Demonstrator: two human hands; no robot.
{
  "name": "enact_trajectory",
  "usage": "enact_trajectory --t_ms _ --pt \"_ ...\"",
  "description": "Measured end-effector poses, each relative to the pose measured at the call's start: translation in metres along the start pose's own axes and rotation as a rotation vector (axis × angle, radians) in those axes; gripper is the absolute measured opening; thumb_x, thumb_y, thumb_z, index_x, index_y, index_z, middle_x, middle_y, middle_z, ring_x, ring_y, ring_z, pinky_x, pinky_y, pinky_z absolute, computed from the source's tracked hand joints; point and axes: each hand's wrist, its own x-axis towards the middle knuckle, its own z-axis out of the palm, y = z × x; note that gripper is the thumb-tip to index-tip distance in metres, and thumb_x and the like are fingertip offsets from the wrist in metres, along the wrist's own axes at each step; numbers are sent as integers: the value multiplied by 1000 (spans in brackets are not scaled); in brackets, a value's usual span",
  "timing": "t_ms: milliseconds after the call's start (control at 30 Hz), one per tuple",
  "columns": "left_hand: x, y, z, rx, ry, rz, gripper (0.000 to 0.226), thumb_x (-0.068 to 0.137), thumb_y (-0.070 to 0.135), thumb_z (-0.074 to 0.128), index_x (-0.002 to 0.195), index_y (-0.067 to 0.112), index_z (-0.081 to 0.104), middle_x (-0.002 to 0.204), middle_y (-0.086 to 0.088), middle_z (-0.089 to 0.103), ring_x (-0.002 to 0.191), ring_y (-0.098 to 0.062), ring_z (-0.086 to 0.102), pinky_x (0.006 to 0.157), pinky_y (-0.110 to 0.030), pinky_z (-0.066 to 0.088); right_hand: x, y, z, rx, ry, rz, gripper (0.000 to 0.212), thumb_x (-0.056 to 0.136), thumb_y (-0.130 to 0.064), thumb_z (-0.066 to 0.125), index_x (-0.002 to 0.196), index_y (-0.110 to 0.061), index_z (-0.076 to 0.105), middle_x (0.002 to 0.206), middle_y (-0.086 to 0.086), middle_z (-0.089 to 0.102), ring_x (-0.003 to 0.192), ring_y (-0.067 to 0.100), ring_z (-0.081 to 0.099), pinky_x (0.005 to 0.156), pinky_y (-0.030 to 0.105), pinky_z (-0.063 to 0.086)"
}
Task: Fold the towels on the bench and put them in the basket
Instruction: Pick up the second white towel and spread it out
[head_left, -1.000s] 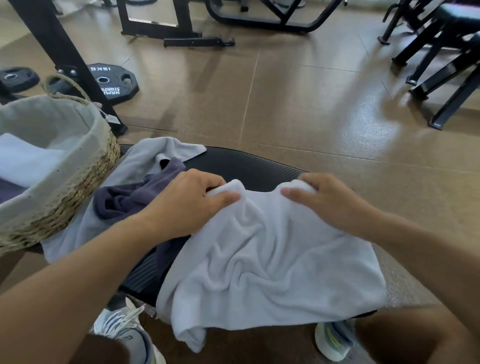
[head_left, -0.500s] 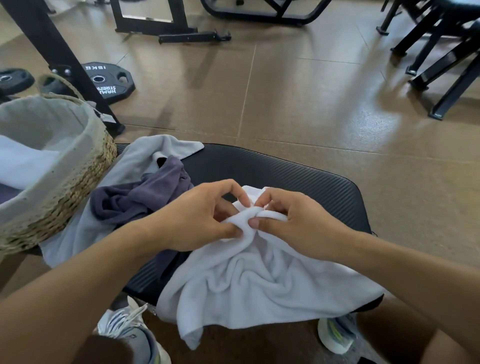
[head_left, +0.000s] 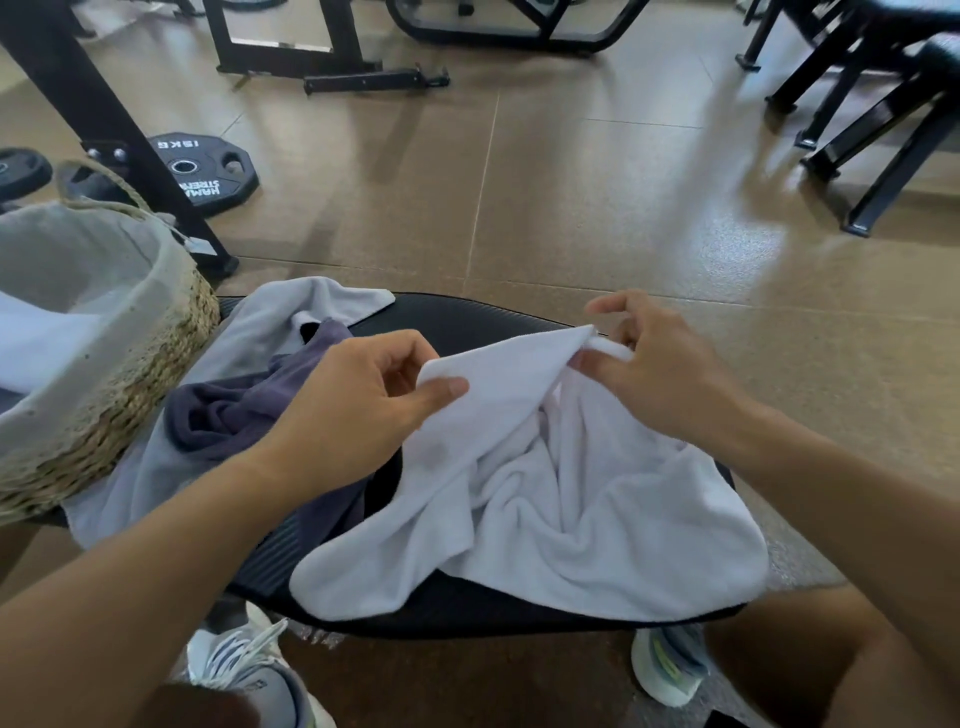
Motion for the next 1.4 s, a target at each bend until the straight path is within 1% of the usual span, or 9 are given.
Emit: enact_trajectory --t_ms 100,333,533,700,767,1000,1133,1267,1400 --pt "-1 -2 5 47 75 3 33 91 42 69 71 16 63 64 -7 62 54 -4 47 56 -20 40 -2 4 -4 -109 -164 77 42 84 -42 77 116 -33 51 92 -18 62 90 10 59 82 37 49" --pt "-7 5 15 -23 128 34 51 98 46 54 62 11 51 55 -8 50 51 -16 50 55 -31 48 -7 6 -22 -455 -193 63 39 85 -55 69 68 -24 52 72 -5 58 76 25 58 67 39 50" --pt "-19 17 35 -114 196 5 36 95 45 61 69 20 66 57 1 61 55 -18 61 61 -38 52 -38 -23 -5 79 -181 -92 49 83 -46 78 123 -46 50 64 9 65 51 19 54 49 30 53" --pt "-26 19 43 -139 138 65 17 94 39 64 94 28 78 79 18 73 66 1 64 58 -20 52 -56 -38 1 339 -383 -210 5 97 -36 63 100 -37 65 81 5 73 71 24 67 57 41 59" --pt "-26 19 43 -151 144 68 12 94 32 67 99 29 77 84 19 74 71 1 66 60 -14 50 -54 -36 0 385 -447 -207 18 103 -19 51 104 -33 63 94 3 73 85 20 69 62 38 60" --pt "-24 17 42 -237 150 16 15 93 18 71 90 32 76 77 18 74 65 5 63 67 -19 55 -53 -31 -1 50 -249 -431 29 86 -11 76 105 -29 65 89 -20 67 74 -9 62 63 11 44" --pt "-23 20 41 -253 211 -5 15 92 20 71 85 33 75 74 17 74 64 3 63 66 -17 54 -49 -29 1 -11 -118 -488 9 84 -42 65 87 -34 64 88 -17 63 77 -2 59 67 21 45" --pt "-26 20 41 -270 210 -23 12 93 23 70 86 31 77 77 10 77 69 -3 68 66 -18 54 -50 -33 3 -77 -31 -566 24 90 -50 57 77 -30 53 94 -15 57 97 8 52 79 21 41" --pt "-28 22 43 -273 197 -33 11 93 24 69 91 26 79 77 8 77 64 -7 67 62 -18 54 -51 -35 3 20 -69 -455 19 86 -47 63 81 -32 53 72 -11 58 68 5 52 61 16 35"
